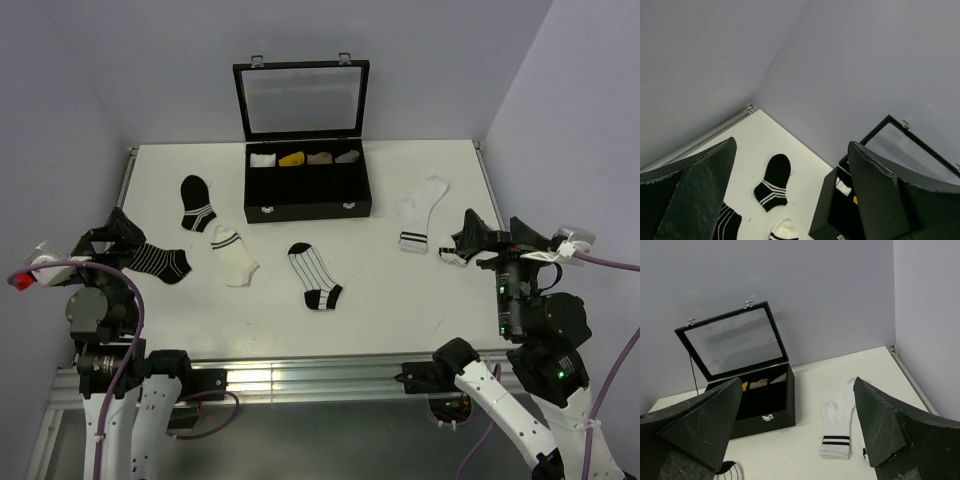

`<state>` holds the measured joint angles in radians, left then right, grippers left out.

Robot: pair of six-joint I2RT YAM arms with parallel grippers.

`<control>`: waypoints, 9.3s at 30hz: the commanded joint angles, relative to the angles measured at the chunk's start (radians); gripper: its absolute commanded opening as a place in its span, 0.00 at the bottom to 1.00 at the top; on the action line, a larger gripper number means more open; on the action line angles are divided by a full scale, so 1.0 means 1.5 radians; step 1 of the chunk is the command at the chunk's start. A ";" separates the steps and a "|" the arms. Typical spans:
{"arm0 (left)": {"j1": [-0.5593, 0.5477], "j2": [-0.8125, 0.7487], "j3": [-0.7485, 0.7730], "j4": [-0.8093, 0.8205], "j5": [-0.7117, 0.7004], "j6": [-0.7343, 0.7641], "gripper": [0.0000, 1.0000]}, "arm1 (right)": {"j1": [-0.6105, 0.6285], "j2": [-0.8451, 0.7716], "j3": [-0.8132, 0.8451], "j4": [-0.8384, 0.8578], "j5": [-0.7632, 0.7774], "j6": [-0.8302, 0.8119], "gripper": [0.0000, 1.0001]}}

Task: Roll the socks
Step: Adjust the sock at the center of the board, then roll the sock at the center of the board.

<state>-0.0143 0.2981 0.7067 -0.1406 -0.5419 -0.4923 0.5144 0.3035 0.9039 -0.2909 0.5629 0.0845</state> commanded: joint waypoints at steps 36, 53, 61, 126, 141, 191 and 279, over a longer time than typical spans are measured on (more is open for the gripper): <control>-0.149 0.408 0.078 -0.132 0.426 -0.105 0.99 | 0.121 0.694 0.052 -0.046 -0.398 0.159 0.90; -0.488 0.773 0.107 0.087 0.218 -0.283 0.79 | 0.121 0.732 -0.022 -0.025 -0.343 0.188 0.81; -0.510 0.888 0.123 0.153 0.195 -0.310 0.76 | 0.118 0.696 -0.075 -0.015 -0.340 0.184 0.81; -0.337 0.342 0.090 -0.155 0.012 -0.152 0.99 | 0.223 0.780 -0.043 0.058 -0.310 0.275 0.63; -0.315 0.320 0.116 -0.176 0.023 -0.113 1.00 | 0.290 0.942 0.129 0.015 -0.386 0.300 0.63; -0.289 0.370 0.039 -0.126 0.172 -0.153 1.00 | 0.287 0.926 0.117 0.023 -0.353 0.014 0.61; -0.289 0.379 -0.049 -0.092 0.267 -0.214 0.99 | 0.336 1.083 0.218 -0.012 -0.371 0.050 0.00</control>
<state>-0.4519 0.8673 0.6521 -0.2966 -0.1852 -0.7898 1.0309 1.9091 1.2072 -0.2844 0.1101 0.0818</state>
